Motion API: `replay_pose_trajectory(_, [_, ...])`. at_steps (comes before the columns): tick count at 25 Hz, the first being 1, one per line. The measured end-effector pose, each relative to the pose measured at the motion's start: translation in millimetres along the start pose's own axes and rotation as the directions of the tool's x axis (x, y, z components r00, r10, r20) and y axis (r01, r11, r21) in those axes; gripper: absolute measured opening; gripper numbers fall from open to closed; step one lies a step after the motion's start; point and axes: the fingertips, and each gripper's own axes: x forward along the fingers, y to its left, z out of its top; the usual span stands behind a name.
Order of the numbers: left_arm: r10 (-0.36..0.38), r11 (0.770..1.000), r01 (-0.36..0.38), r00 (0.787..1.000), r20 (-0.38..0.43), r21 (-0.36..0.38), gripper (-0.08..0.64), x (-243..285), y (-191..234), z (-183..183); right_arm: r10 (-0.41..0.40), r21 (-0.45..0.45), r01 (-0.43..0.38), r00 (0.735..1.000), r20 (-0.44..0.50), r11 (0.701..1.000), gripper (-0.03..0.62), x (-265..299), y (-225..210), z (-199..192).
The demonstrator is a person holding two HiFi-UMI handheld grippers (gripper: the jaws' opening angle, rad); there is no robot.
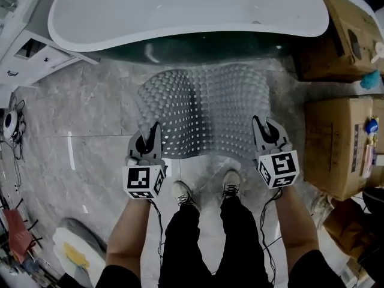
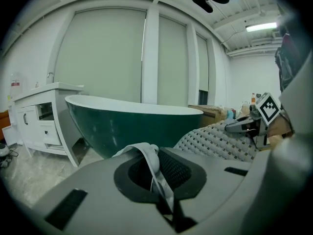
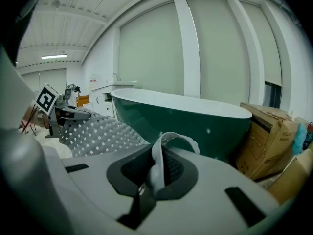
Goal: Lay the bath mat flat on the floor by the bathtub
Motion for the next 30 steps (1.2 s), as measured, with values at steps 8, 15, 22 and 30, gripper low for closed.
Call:
replay_pose_trajectory(8, [-0.014,0.999,0.013,1.000,0.023,0.037,0.032,59,18,-98,0.004,-0.069,-0.004,1.000,0.010,0.998,0.029,70,-9,-89])
replay_pose_trajectory(15, [-0.029,0.995,0.024,0.998,0.049,0.100,0.035,117,41,-178,0.027,-0.107,-0.024,0.999,0.022,0.994,0.029,142,-13,-169])
replay_pose_trajectory(22, [-0.038,0.993,0.033,0.998,0.044,0.111,0.038,162,60,-238,0.025,-0.139,-0.020,0.999,0.035,0.990,0.029,190,-27,-223])
replay_pose_trajectory(30, [-0.047,0.992,0.046,0.999,0.011,0.114,0.040,188,66,-280,0.018,-0.136,-0.017,1.000,0.005,0.991,0.029,220,-34,-261])
